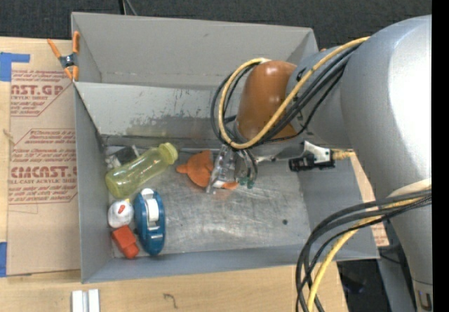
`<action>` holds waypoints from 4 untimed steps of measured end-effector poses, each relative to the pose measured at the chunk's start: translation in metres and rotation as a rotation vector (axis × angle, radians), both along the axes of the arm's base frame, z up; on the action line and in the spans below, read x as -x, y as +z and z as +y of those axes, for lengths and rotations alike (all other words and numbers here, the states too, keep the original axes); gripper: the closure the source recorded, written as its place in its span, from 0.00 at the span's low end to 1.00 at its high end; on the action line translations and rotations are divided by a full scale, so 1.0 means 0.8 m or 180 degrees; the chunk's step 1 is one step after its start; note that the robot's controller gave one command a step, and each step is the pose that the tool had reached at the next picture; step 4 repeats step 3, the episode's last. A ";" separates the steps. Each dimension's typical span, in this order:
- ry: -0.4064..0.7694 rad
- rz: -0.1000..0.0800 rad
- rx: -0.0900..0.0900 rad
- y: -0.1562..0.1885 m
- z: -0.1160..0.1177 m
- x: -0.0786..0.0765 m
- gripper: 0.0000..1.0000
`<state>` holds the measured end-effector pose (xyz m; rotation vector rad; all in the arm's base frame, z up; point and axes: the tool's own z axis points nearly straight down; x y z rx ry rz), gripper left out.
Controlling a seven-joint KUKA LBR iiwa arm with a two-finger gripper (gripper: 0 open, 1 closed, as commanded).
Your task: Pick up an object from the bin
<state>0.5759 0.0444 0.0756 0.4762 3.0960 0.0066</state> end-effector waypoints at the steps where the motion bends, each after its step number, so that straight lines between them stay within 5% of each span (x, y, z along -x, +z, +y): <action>1: 0.0000 0.0000 0.0000 0.000 0.000 0.000 1.00; 2: -0.0018 0.0024 0.0008 0.149 0.011 0.011 1.00; 4: -0.0019 0.0025 0.0008 0.149 0.011 0.011 1.00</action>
Offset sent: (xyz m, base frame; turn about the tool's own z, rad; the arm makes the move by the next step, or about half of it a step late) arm -0.0094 0.0083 0.1192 0.0071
